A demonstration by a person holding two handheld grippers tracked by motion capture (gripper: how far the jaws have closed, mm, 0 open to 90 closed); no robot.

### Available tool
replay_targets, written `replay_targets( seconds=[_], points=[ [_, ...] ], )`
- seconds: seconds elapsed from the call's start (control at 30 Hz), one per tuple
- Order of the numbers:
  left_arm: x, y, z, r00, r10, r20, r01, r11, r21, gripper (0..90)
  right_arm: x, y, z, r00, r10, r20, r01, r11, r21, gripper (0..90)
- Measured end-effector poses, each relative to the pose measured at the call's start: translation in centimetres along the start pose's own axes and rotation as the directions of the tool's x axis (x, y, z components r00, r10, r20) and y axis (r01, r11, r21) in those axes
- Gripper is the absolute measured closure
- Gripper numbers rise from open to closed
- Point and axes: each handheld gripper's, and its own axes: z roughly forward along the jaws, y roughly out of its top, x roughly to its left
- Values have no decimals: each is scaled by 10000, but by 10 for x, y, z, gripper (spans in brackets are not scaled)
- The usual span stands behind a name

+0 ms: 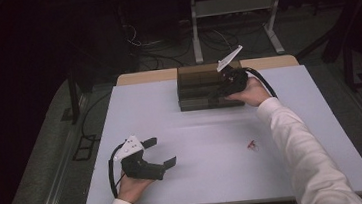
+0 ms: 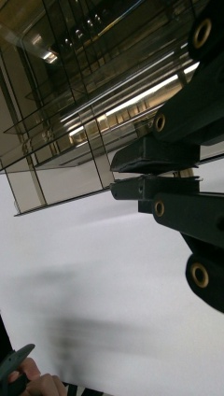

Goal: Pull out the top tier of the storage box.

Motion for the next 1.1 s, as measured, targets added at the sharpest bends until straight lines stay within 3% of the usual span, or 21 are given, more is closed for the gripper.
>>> replay_targets(
  seconds=[0.63, 1.1],
  points=[
    [0, 0, 0, 10000, -12, -3, 12, 10000, 7, 0, 6, -3, 1, 9990, -171, -415, 175, 9998, 92, 850],
    [0, -1, 2, 10000, -13, 7, 13, 10000, 42, 0, 10, -7, -5, 9993, -200, -328, 197, 9998, -105, 869]
  ],
)
